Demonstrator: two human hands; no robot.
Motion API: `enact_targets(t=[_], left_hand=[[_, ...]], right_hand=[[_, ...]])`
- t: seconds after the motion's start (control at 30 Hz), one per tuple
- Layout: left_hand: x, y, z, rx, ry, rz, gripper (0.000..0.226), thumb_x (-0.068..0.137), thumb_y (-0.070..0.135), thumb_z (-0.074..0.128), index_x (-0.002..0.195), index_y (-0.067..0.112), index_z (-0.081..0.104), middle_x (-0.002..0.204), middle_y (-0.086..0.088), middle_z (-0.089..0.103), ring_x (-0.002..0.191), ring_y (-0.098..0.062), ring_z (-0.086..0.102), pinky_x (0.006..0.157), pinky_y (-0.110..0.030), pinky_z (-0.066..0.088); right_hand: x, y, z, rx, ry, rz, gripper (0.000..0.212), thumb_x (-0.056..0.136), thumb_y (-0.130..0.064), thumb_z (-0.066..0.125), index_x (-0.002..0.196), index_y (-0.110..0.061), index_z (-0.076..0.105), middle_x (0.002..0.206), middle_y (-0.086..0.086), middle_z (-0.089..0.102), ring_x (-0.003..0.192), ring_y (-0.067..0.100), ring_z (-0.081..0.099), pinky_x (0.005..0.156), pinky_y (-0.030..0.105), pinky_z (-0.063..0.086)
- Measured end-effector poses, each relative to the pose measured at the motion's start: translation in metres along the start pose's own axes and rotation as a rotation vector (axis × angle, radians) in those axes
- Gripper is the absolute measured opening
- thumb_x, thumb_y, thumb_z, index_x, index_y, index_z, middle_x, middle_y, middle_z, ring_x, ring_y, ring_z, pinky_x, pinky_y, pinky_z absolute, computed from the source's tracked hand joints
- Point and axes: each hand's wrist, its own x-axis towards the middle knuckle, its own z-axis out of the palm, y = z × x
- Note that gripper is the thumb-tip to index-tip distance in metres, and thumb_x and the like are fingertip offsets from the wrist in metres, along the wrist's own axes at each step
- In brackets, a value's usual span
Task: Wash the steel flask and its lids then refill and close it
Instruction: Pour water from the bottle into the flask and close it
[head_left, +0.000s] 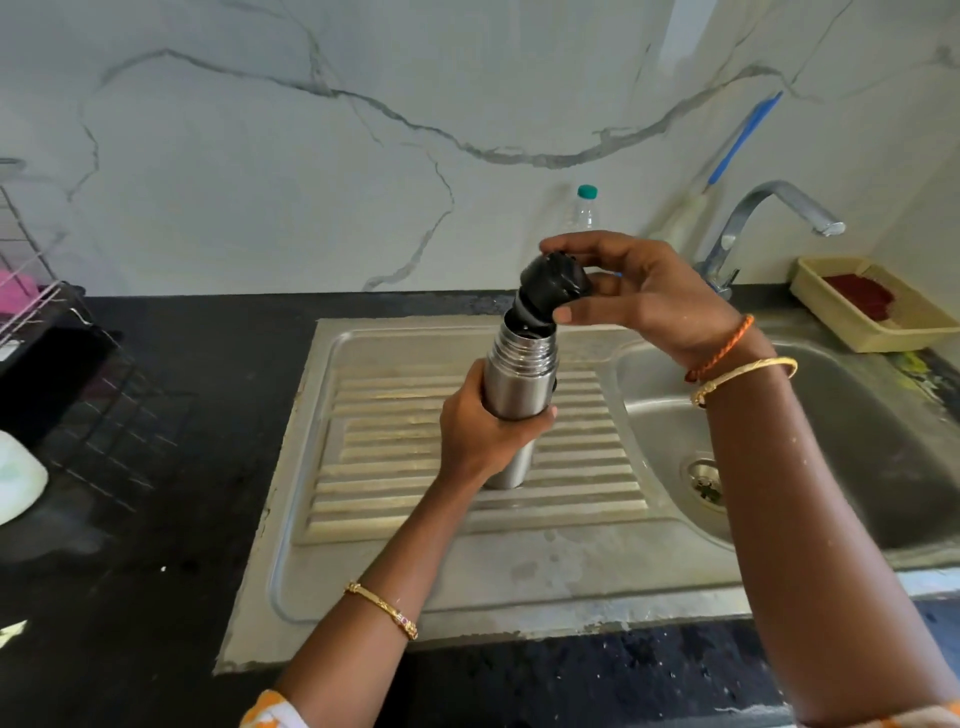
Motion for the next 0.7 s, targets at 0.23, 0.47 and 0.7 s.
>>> enact_targets(t=[0.23,0.47,0.7], left_hand=[[-0.009,0.002,0.005,-0.009,0.008,0.001,0.050,0.054,0.038,0.089,0.087,0.045,0.052,0.082,0.019,0.067,0.075,0.001,0.065,0.070,-0.036,0.058],[-0.012,0.000,0.004,0.002,0.023,0.003,0.051,0.053,0.047,0.085,0.090,0.053,0.050,0.086,0.020,0.068,0.078,0.001,0.065,0.071,-0.037,0.058],[-0.014,-0.001,0.004,0.068,0.012,-0.014,0.053,0.057,0.052,0.083,0.097,0.045,0.048,0.086,0.020,0.066,0.080,0.001,0.063,0.072,-0.036,0.057]], right_hand=[[0.001,-0.011,0.005,-0.286,-0.144,0.034,0.056,0.072,-0.001,0.076,0.121,-0.024,0.060,0.115,-0.001,0.066,0.107,0.016,0.063,0.096,0.038,0.051],[0.011,-0.022,0.016,-0.544,-0.190,0.108,0.046,0.073,-0.022,0.078,0.117,-0.024,0.063,0.109,-0.001,0.066,0.098,0.015,0.062,0.092,0.032,0.051],[0.005,-0.019,0.042,-0.925,-0.011,0.201,0.061,0.066,-0.070,0.064,0.089,-0.015,0.050,0.078,-0.001,0.054,0.073,0.016,0.051,0.064,0.029,0.040]])
